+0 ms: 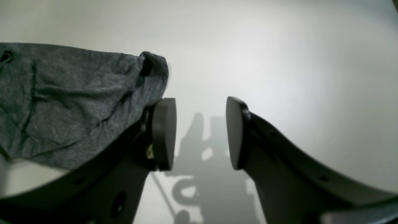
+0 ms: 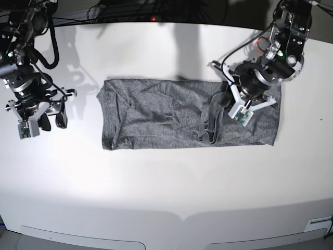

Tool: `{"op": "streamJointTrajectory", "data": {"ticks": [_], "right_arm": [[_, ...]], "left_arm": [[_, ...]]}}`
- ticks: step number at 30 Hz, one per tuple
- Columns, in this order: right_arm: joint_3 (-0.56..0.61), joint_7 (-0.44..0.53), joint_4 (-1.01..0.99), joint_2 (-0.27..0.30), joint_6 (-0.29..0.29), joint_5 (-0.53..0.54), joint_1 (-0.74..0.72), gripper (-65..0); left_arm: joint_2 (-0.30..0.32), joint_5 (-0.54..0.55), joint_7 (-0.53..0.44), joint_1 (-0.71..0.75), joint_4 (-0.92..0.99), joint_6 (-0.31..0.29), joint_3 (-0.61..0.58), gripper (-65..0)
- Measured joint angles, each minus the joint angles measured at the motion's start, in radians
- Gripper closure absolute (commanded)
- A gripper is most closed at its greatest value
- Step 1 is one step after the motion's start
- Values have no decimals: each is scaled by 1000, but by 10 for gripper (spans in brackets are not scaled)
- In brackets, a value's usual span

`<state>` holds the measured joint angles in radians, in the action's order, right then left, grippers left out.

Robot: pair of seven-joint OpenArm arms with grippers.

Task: Fold the T-shirt properly
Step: 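Grasp the folded end of the shirt with the left gripper, then hold the shirt with the left gripper while moving the right gripper to the opposite end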

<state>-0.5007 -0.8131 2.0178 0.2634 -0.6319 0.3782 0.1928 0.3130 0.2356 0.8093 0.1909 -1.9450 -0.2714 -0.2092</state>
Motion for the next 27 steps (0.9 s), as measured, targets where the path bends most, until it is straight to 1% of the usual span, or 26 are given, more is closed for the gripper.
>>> {"op": "streamJointTrajectory", "data": {"ticks": [3,4,9,12,14,16,19,21,25,27], "right_arm": [[0,0,0,0,0,11,-11,-265],[0,0,0,0,0,11,-13,-265],[0,-3,0,0,0,11,-13,-265],[0,-3,0,0,0,12,-16,-266],[0,-3,0,0,0,12,-16,-266],[0,-3,0,0,0,12,-16,-266],[0,-3,0,0,0,14,-16,-266],[0,-3,0,0,0,14,-16,-266],[0,-3,0,0,0,14,-16,-266],[0,-3,0,0,0,15,-16,-266]], "left_arm": [[-15,1,3,0,-31,0,2,0],[-30,3,4,0,-33,0,3,0],[-104,76,5,3,-32,0,3,0],[-137,76,7,2,-32,0,3,0],[-138,76,6,3,-32,-1,3,0],[-131,50,15,3,-32,-1,3,0],[-130,34,68,3,-32,-1,5,0],[-130,35,76,2,-32,-1,5,0],[-130,35,78,3,-32,-1,5,-129],[-130,35,77,2,-32,0,5,-183]]}}
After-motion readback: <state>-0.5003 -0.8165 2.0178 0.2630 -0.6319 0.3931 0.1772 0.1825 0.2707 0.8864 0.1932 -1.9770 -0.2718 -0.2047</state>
